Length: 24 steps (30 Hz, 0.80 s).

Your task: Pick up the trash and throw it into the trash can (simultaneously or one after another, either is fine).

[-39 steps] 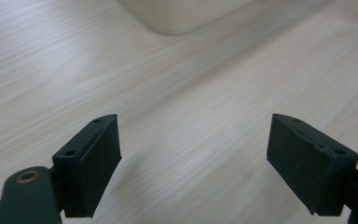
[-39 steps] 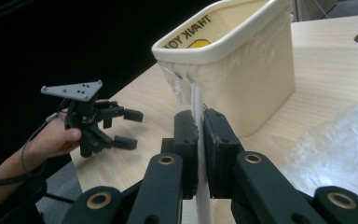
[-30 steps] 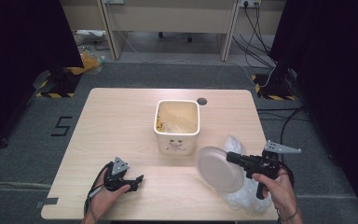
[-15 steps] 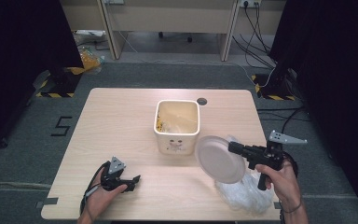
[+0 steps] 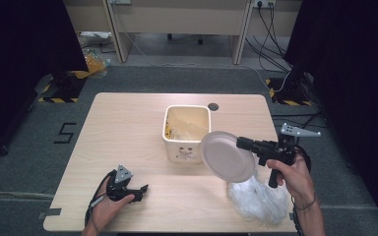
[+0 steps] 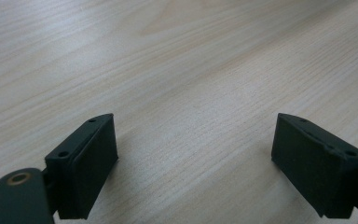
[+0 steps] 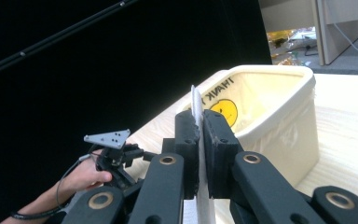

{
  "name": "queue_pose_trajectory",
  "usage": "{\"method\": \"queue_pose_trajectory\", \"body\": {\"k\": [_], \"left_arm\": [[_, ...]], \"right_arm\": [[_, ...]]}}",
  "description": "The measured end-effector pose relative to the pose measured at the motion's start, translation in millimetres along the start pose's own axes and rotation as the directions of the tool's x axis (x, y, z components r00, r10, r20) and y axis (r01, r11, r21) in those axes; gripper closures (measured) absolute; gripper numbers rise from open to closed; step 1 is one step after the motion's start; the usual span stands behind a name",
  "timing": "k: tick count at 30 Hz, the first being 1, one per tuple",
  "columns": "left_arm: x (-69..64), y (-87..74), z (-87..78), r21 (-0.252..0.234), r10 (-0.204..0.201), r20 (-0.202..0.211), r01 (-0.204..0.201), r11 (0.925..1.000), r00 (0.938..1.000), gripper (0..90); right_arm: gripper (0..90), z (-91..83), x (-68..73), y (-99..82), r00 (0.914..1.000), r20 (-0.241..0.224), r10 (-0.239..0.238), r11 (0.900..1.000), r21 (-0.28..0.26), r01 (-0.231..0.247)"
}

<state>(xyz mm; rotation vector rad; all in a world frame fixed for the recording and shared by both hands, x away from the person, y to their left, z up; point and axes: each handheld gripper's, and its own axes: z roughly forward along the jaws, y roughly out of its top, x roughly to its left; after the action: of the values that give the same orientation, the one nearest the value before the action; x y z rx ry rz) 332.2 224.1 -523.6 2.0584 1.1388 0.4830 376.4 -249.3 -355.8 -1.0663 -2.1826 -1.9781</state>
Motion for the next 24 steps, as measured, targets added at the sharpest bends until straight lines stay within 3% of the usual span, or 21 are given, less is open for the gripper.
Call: {"method": "queue_pose_trajectory", "body": {"k": [13, 24], "left_arm": [[0.0, 0.0, 0.1, 0.0, 0.001, -0.001, -0.001, 1.0, 1.0, 13.2], [0.0, 0.0, 0.0, 0.0, 0.0, -0.002, 0.0, 1.0, 1.0, 13.2]], "right_arm": [[85.2, 21.3, -4.1, 30.8, 0.9979, -0.062, 0.022, 0.9993, -0.029, -0.024], [85.2, 42.8, -10.5, 59.9, 0.9951, -0.088, 0.047, 0.9957, -0.075, -0.053]]}}
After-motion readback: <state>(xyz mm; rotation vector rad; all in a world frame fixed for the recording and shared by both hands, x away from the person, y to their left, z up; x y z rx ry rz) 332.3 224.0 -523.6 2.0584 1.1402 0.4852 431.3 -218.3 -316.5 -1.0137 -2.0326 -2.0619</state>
